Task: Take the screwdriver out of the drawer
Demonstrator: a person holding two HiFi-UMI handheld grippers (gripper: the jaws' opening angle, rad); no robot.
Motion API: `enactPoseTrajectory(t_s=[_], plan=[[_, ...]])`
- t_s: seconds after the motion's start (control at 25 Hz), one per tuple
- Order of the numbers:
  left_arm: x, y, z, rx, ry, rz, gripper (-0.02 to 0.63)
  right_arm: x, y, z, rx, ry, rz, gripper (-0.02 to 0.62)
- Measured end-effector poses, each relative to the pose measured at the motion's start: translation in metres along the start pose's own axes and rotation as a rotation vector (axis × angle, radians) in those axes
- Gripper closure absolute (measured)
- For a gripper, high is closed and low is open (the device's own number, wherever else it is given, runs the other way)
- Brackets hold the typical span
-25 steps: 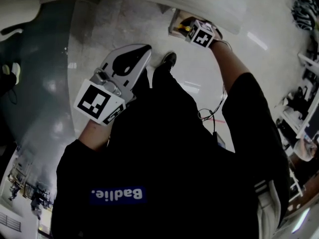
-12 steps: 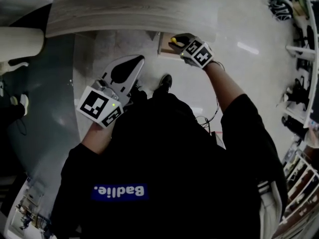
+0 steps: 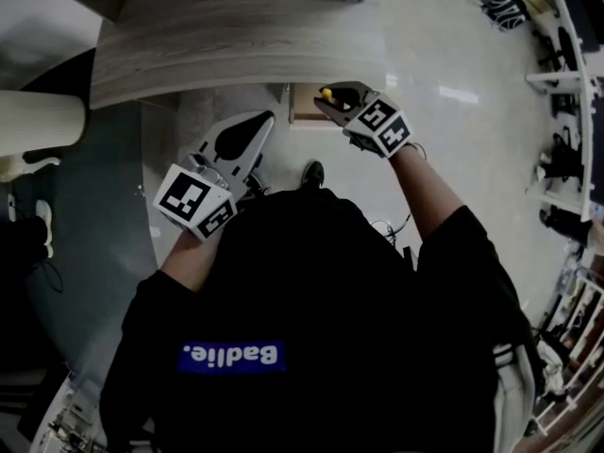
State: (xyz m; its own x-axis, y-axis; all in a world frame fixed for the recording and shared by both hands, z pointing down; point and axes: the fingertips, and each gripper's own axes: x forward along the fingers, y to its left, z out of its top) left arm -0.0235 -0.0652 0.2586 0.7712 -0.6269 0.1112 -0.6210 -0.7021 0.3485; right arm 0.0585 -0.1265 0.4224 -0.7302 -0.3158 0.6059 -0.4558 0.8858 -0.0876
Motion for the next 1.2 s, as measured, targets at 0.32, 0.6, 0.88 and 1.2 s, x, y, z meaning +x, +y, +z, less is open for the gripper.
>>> enactPoseTrajectory(t_s=[0.32, 0.6, 0.88, 1.2], plan=[[0.01, -0.016, 0.003, 0.015, 0.005, -0.053, 0.607, -0.048, 0.018, 0.041, 0.028, -0.152, -0.043, 0.496], [0.016, -0.026, 0.0, 0.015, 0.013, -0.079, 0.607, -0.079, 0.036, 0.072, 0.051, -0.272, -0.038, 0.496], [0.011, -0.025, -0.004, 0.014, 0.014, -0.086, 0.607, -0.089, 0.053, 0.103, 0.066, -0.371, -0.002, 0.495], [0.008, -0.022, -0.005, 0.019, 0.009, -0.085, 0.607, -0.093, 0.064, 0.122, 0.063, -0.418, 0.014, 0.497]])
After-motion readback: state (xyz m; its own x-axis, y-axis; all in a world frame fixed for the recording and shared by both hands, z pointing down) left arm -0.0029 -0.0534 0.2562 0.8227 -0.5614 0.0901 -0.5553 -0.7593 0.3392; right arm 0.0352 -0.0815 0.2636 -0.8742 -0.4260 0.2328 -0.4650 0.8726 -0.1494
